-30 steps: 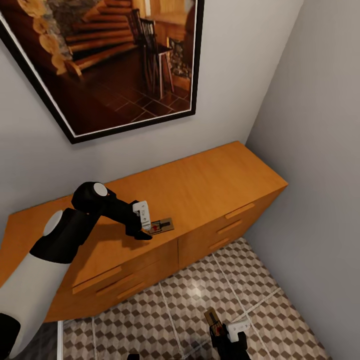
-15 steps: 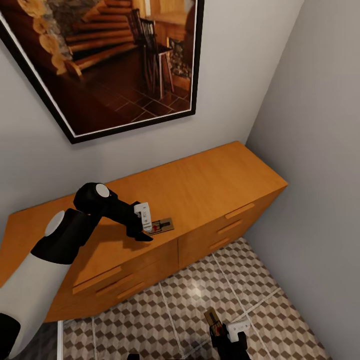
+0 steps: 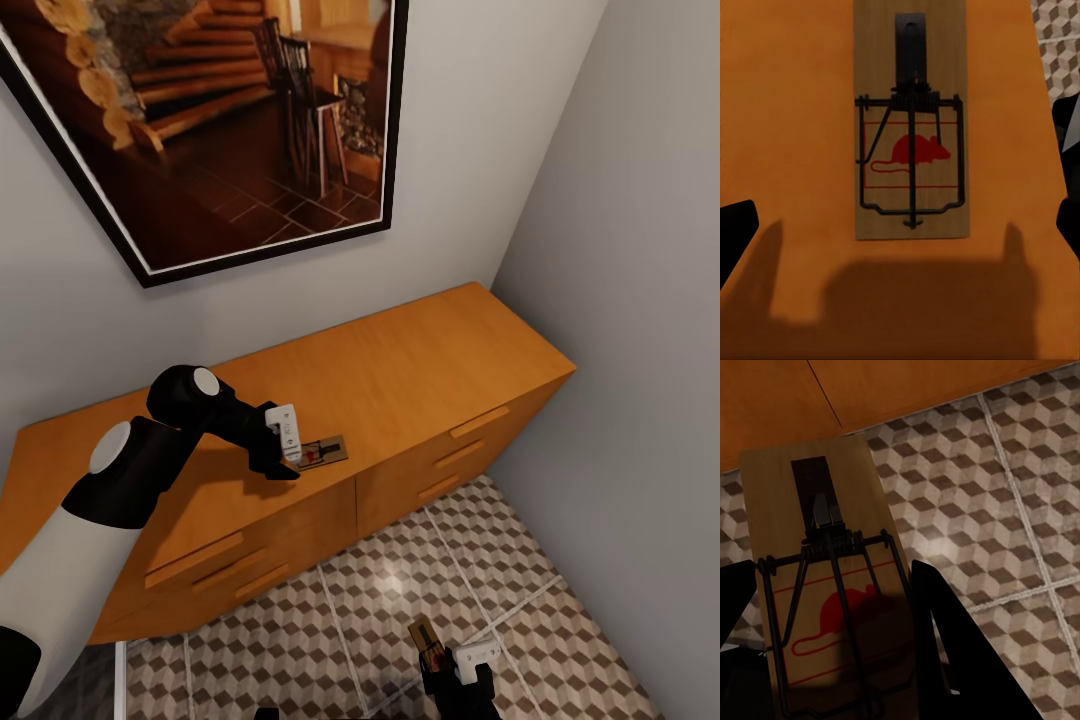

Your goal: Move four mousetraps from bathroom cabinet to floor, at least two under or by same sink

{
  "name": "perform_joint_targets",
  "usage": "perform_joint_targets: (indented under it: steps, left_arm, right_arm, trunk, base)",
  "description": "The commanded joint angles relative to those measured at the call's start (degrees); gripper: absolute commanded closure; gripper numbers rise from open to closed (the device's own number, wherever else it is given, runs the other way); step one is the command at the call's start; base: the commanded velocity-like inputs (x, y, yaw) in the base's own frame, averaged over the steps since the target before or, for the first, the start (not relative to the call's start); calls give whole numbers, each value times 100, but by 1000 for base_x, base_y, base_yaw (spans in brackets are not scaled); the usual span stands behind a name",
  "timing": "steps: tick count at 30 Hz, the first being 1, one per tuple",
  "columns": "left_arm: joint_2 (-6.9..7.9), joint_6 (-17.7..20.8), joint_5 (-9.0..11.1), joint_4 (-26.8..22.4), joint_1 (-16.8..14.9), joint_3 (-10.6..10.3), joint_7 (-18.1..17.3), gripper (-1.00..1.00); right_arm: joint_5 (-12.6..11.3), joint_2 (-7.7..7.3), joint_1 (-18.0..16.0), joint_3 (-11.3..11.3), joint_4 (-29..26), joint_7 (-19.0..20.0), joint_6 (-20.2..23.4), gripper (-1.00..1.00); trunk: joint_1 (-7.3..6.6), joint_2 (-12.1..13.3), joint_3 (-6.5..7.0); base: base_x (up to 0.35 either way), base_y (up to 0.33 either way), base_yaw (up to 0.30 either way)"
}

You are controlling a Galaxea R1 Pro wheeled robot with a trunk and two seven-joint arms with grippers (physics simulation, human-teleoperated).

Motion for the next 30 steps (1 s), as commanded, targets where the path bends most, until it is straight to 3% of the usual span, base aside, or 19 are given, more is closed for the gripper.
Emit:
perform_joint_targets:
  steps: [1, 30]
  left_arm:
    - [4, 61, -45, -8, -6, -9, -41, -100]
    - [-75, 61, -61, -2, -6, -18, -41, -100]
  right_arm:
    - [21, 0, -5, 7, 7, -15, -19, 100]
    - [21, 0, -5, 8, 7, -15, -19, 100]
  trunk:
    - [3, -9, -8]
    - [3, -9, -29]
  base:
    - [0, 0, 0]
    - [0, 0, 0]
